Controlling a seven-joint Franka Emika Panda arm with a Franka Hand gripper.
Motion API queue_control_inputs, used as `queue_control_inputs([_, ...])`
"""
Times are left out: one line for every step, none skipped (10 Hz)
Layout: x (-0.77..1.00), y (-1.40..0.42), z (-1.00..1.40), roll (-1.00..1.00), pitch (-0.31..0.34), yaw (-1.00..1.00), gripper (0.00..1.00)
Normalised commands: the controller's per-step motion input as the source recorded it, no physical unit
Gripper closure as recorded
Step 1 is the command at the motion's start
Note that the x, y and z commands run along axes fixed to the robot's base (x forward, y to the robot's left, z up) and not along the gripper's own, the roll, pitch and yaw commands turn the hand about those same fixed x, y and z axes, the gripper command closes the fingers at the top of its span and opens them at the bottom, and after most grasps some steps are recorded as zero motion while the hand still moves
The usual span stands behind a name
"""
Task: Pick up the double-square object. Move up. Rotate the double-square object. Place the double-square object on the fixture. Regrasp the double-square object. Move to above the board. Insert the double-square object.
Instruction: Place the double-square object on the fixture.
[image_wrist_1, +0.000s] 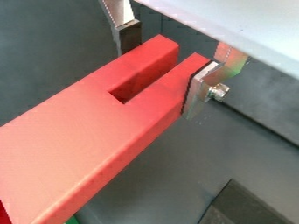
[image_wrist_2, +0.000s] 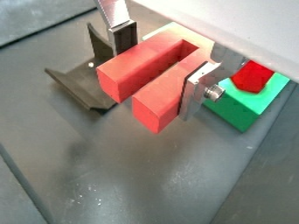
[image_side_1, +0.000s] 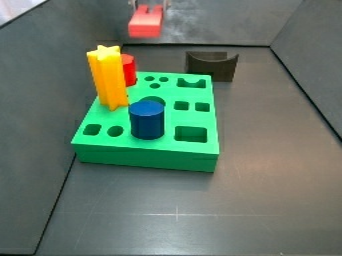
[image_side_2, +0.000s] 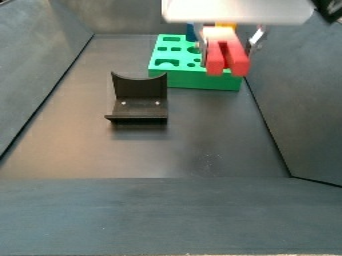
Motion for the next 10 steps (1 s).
queue_control_inputs([-0.01,0.0,0.58,0.1,0.071,0.02,1.0])
queue_control_inputs([-0.01,0.0,0.44,0.1,0.078,0.03,1.0])
queue_control_inputs([0.0,0.0,0.25,0.08,0.083,0.02,1.0])
queue_control_inputs([1.0,-0.5,-0.31,0.11,-0.09,0.23,1.0])
queue_control_inputs([1.0,-0.49,-0.35,0.12,-0.083,0.22,1.0])
queue_control_inputs([1.0,-0.42,-0.32,0.1,-0.075,0.17,1.0])
queue_control_inputs([1.0,-0.37,-0.27,0.08,-0.04,0.11,1.0])
queue_control_inputs([1.0,-0.33,-0.23,0.06,-0.006,0.07,1.0])
queue_control_inputs([1.0,-0.29,-0.22,0.05,-0.004,0.05,1.0])
queue_control_inputs([1.0,-0.26,-0.2,0.04,0.004,0.04,1.0])
